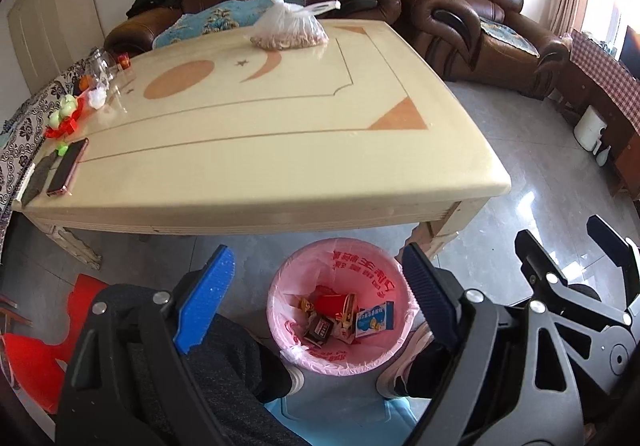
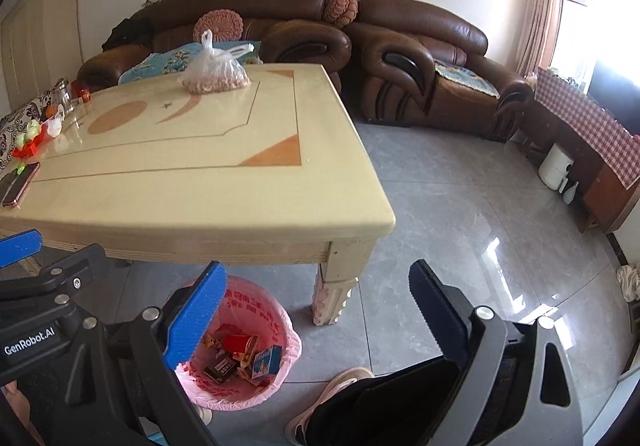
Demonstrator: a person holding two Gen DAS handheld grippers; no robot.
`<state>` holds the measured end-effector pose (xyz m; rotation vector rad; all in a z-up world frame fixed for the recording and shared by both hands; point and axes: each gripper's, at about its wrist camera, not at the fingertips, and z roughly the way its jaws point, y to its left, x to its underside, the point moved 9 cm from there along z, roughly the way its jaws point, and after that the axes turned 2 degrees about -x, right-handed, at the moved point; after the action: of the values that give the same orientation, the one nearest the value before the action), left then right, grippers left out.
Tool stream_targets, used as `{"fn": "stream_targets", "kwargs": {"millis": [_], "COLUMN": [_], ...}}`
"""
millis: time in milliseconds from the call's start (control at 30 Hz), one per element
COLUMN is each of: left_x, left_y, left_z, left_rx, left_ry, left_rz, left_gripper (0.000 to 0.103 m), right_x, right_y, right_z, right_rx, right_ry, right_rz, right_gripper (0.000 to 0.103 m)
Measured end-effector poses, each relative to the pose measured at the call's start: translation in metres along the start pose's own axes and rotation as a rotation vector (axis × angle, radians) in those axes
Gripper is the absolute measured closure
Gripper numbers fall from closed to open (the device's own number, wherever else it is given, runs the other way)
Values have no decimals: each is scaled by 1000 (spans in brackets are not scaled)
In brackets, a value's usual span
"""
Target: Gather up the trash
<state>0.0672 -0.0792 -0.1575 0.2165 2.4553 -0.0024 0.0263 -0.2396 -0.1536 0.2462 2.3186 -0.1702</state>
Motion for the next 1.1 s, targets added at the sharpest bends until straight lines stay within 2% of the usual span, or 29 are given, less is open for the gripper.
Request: {"fn": "stream_targets", "kwargs": {"millis": [133,433,733,1100], "left_x": [-13,-31,-35,-41], "left_y": [3,10,11,14], "left_z": [-29,-78,-103,-131], "left_rx": [-43,-5,-17,-23], "left_ry": [-57,-135,-185,-248], "left_rz": [6,-37,-39,-45], "left_gripper": [13,8,6,6], "right_x": [-17,-47,-54,-68], "right_y": [-5,-17,-19,-19], "right_z": [-29,-80,-107,-138], "right_rx": [30,57,38,70], "right_ry": [-54,-145,-169,-249], "right_rz": [-2,14,26,12], "right_gripper": [13,7,7,7]}}
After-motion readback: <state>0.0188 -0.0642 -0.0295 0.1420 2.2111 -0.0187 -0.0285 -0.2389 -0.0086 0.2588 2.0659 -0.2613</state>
